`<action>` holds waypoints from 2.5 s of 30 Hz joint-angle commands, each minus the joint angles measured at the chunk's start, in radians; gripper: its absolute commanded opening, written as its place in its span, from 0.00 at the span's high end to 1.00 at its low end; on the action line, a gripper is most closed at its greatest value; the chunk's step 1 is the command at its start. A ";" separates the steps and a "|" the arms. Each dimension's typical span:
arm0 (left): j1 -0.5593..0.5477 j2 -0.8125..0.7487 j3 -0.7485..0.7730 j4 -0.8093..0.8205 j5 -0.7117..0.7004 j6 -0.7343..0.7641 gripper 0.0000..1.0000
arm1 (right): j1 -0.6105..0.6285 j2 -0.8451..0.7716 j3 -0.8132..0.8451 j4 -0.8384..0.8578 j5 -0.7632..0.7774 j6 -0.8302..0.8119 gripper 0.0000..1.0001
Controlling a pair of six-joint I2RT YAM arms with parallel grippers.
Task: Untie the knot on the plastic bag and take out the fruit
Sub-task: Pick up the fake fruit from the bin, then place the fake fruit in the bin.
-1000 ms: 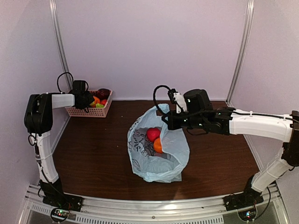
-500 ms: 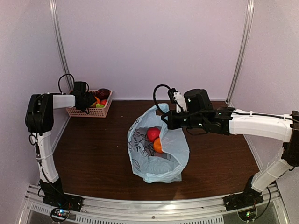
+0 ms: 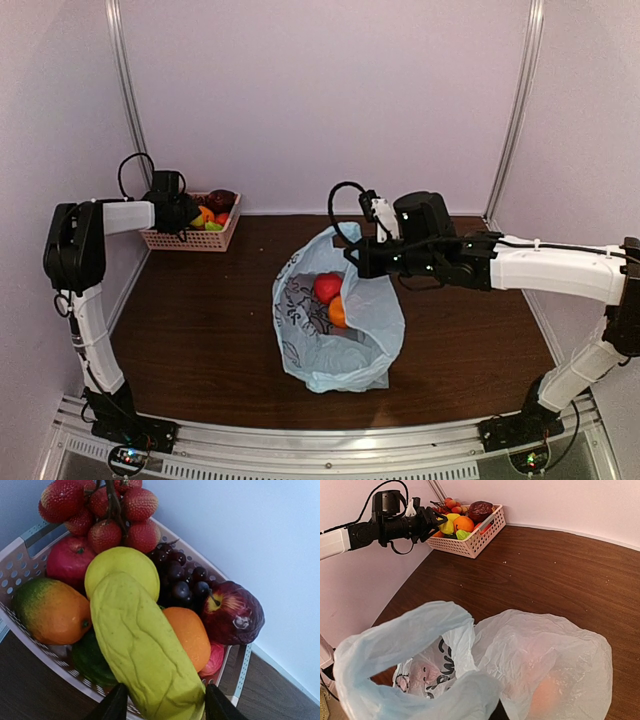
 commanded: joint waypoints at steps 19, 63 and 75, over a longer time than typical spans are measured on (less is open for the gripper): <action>0.029 -0.124 -0.011 0.020 0.026 0.104 0.62 | 0.011 -0.058 -0.057 0.019 0.019 0.018 0.98; 0.228 0.134 0.254 -0.121 0.099 1.139 0.61 | 0.013 0.086 0.093 -0.071 0.016 0.010 0.98; 0.234 0.178 0.279 -0.136 0.019 1.168 0.53 | 0.013 0.101 0.110 -0.079 0.016 0.019 0.98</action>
